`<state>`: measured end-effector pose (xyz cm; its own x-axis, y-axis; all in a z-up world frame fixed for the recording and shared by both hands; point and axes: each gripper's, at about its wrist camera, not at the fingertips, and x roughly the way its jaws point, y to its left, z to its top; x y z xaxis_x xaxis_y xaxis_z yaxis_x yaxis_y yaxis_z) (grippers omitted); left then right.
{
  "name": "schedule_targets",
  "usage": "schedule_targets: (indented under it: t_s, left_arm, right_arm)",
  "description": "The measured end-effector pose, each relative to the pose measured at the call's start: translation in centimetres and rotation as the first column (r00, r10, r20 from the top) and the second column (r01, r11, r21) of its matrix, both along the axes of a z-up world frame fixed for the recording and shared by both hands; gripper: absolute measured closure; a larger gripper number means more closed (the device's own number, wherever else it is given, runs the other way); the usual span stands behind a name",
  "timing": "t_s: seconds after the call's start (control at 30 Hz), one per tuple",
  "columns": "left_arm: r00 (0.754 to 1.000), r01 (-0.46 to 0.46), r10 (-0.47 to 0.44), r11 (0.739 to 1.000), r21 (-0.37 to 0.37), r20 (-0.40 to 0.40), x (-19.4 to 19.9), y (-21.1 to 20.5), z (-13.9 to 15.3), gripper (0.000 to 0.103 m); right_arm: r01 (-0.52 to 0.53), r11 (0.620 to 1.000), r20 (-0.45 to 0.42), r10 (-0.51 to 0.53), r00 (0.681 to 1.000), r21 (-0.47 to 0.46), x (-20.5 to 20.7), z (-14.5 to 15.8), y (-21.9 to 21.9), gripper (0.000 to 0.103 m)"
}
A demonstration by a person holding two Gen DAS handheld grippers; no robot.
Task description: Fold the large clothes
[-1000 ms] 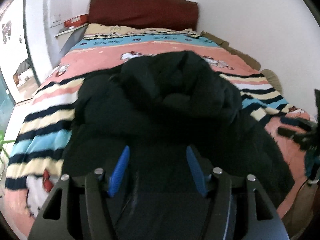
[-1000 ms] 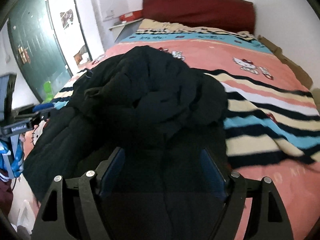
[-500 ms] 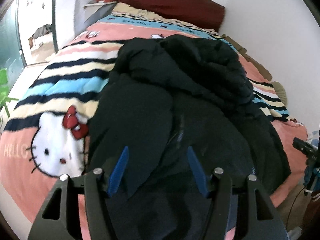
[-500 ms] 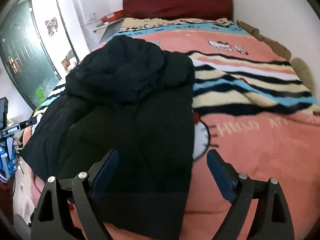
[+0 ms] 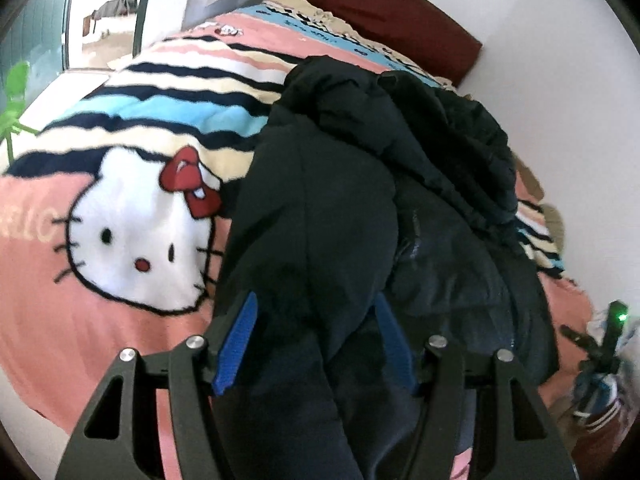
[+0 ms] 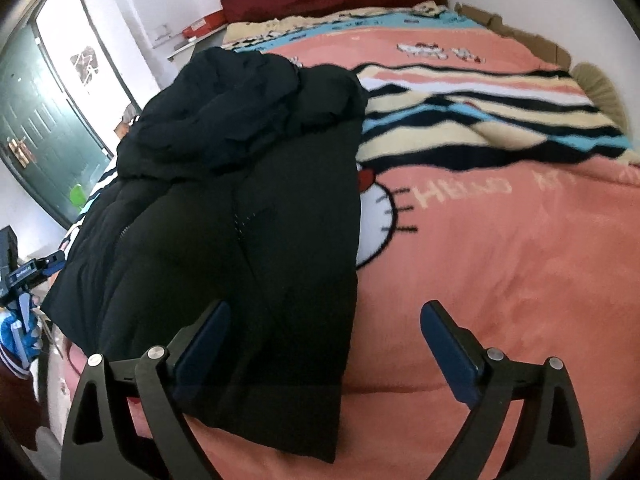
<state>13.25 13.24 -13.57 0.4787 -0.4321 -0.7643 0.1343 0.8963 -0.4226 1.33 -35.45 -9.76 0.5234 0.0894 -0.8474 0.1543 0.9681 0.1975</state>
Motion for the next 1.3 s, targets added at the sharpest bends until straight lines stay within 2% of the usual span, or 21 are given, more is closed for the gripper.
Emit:
schedule_targets:
  t_s: [0.33, 0.5, 0.67, 0.8, 1.13, 1.3]
  left_arm:
    - [0.998, -0.018, 0.012, 0.995, -0.102, -0.058, -0.5, 1.2, -2.2, 0.043]
    - [0.997, -0.036, 0.027, 0.992, -0.118, -0.074, -0.5, 2.4, -2.9, 0.043]
    - [0.995, -0.015, -0.002, 0.986, -0.165, -0.103, -0.8, 2.5, -4.0, 0.042]
    - [0.992, 0.014, -0.043, 0.972, -0.234, -0.115, -1.2, 2.3, -4.5, 0.037]
    - [0.990, -0.035, -0.007, 0.953, -0.300, -0.139, -1.5, 4.1, -5.8, 0.037]
    - [0.987, -0.008, -0.049, 0.939, -0.344, -0.155, -1.6, 3.6, -6.1, 0.036]
  right_arm:
    - [-0.039, 0.992, -0.087, 0.049, 0.995, 0.117, 0.5, -3.4, 0.4, 0.008]
    - [-0.069, 0.981, -0.104, 0.089, 0.991, 0.183, 0.7, -4.5, 1.2, 0.008]
    - [-0.106, 0.966, -0.121, 0.138, 0.983, 0.237, 0.5, -5.2, 2.0, 0.008]
    - [-0.124, 0.951, -0.126, 0.165, 0.978, 0.282, 0.4, -5.8, 2.6, 0.008]
    - [-0.119, 0.940, -0.119, 0.164, 0.979, 0.318, 0.6, -6.2, 3.0, 0.009]
    - [-0.113, 0.935, -0.104, 0.156, 0.982, 0.335, 0.5, -6.2, 2.4, 0.016]
